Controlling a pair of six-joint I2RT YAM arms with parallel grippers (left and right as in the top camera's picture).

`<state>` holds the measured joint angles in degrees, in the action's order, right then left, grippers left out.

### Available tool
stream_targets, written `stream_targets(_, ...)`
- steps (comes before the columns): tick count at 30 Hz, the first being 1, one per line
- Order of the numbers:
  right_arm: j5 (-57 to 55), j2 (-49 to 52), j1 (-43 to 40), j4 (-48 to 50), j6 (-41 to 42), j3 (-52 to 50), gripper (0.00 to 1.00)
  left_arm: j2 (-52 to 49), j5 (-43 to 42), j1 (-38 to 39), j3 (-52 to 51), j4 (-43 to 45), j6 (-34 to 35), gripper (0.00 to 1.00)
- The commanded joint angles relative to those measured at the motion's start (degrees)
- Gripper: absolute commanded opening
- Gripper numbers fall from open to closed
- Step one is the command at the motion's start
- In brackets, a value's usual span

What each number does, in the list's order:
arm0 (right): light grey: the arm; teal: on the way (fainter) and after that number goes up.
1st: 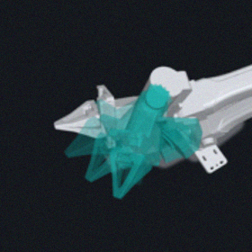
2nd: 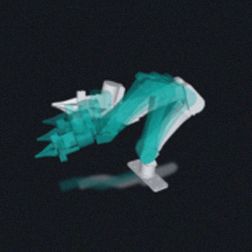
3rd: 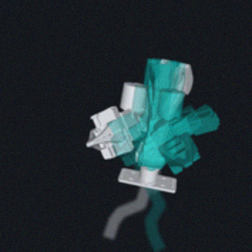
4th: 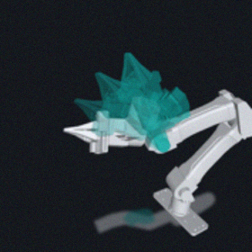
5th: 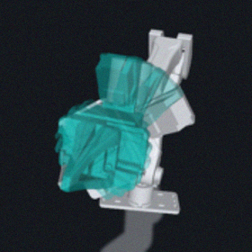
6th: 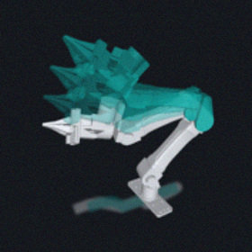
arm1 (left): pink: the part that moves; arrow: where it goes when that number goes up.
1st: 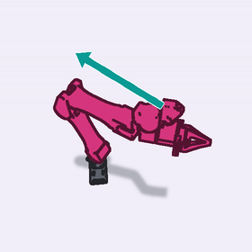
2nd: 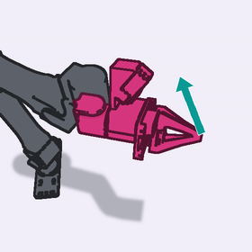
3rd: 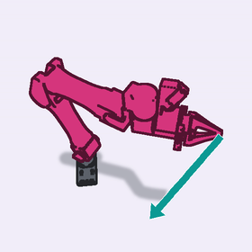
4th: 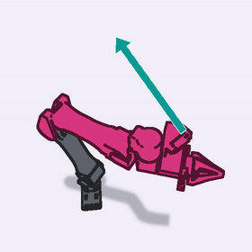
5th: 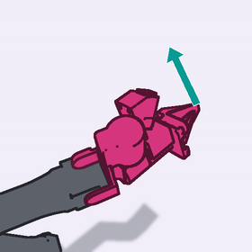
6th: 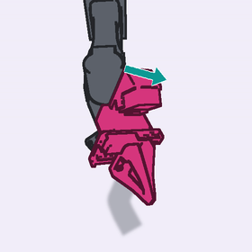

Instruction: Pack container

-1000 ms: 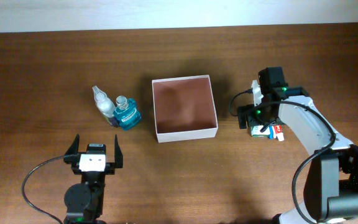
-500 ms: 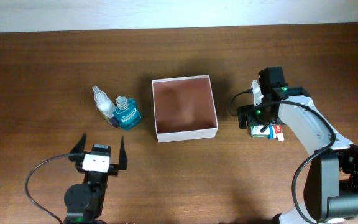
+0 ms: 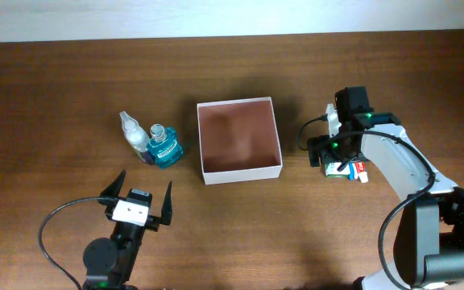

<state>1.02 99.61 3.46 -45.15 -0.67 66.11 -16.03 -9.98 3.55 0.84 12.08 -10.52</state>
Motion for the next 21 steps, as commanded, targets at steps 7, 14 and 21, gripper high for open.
stream_targets(7, 0.3, 0.1, 0.3, 0.0, -0.2, 1.1, 0.99, -0.2, -5.3, -0.3, 3.0, 0.2, 2.6, 0.99)
stream_targets(14, 0.3, 0.1, 0.3, 0.0, -0.2, 1.1, 0.99, -18.3, 1.5, -0.3, 43.0, -35.9, 5.3, 0.99)
stream_targets(21, 0.3, 0.1, 0.3, 0.0, -0.2, 1.1, 0.99, -44.8, -5.0, -0.2, 76.9, -61.1, 5.3, 0.99)
